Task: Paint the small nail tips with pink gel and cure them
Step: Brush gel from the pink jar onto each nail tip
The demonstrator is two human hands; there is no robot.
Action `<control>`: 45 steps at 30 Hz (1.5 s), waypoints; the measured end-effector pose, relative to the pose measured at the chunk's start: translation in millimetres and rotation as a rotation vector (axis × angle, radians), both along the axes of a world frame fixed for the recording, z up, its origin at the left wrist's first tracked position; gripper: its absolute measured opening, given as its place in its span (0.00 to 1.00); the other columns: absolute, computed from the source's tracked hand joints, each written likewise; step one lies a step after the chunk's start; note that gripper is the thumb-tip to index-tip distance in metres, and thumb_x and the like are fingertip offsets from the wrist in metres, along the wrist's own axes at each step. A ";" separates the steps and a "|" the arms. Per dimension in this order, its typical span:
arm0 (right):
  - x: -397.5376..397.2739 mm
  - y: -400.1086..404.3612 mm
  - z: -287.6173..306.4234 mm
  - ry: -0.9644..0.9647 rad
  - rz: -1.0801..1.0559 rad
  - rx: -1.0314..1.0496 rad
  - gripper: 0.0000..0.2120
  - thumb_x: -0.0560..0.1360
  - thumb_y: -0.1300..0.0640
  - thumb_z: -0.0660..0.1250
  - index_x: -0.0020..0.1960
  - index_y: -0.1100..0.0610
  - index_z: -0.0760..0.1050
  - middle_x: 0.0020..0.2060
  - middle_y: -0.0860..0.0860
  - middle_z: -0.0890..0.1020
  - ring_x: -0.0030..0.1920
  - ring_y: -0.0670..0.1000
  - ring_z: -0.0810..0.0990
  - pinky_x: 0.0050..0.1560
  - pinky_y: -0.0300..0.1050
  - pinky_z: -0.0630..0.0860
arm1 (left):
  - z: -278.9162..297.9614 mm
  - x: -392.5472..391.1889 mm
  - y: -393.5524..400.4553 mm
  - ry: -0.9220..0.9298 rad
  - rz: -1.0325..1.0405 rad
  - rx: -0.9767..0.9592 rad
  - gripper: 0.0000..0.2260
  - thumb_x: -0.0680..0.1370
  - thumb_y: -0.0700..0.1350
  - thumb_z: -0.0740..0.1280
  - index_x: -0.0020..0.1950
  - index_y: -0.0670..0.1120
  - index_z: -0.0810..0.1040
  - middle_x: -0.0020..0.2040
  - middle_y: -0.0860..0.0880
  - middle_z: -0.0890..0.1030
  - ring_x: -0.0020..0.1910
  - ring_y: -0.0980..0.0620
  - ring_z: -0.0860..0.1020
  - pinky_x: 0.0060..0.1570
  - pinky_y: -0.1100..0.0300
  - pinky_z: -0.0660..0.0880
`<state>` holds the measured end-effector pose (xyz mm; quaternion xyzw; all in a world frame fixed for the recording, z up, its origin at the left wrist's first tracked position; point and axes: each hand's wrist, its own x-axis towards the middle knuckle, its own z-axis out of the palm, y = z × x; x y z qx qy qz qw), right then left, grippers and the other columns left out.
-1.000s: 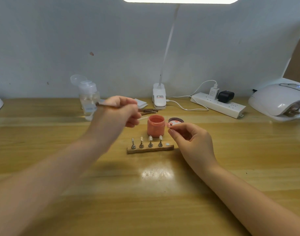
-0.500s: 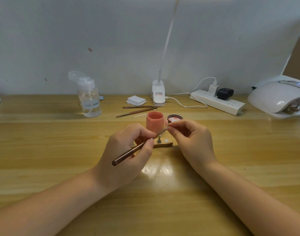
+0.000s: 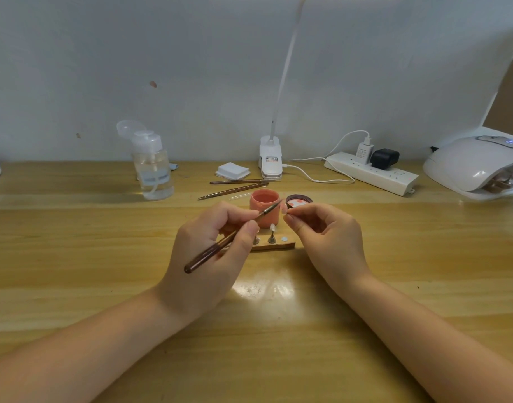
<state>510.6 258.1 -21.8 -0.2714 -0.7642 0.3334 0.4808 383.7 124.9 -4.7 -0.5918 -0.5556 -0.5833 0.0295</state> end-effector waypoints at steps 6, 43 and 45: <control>-0.1 0.2 -0.4 -0.003 -0.001 0.006 0.05 0.71 0.61 0.74 0.46 0.54 0.83 0.39 0.43 0.83 0.41 0.41 0.81 0.46 0.36 0.78 | -3.1 -1.1 -1.0 0.006 -0.021 -0.034 0.06 0.75 0.45 0.65 0.46 0.44 0.80 0.38 0.49 0.82 0.39 0.51 0.80 0.38 0.54 0.77; 0.8 -0.7 2.3 0.004 0.028 -0.072 0.06 0.73 0.60 0.72 0.47 0.51 0.82 0.40 0.46 0.84 0.43 0.46 0.82 0.49 0.49 0.80 | 20.8 -9.9 3.1 -0.026 0.065 -0.018 0.05 0.71 0.48 0.63 0.41 0.50 0.78 0.36 0.50 0.79 0.37 0.55 0.76 0.36 0.65 0.71; 0.5 -0.3 2.1 0.002 0.014 -0.087 0.06 0.73 0.60 0.72 0.47 0.50 0.82 0.41 0.45 0.84 0.43 0.44 0.82 0.49 0.48 0.80 | 37.4 -19.4 13.2 -0.160 0.116 -0.039 0.04 0.70 0.45 0.64 0.38 0.50 0.78 0.33 0.51 0.80 0.30 0.58 0.74 0.27 0.67 0.69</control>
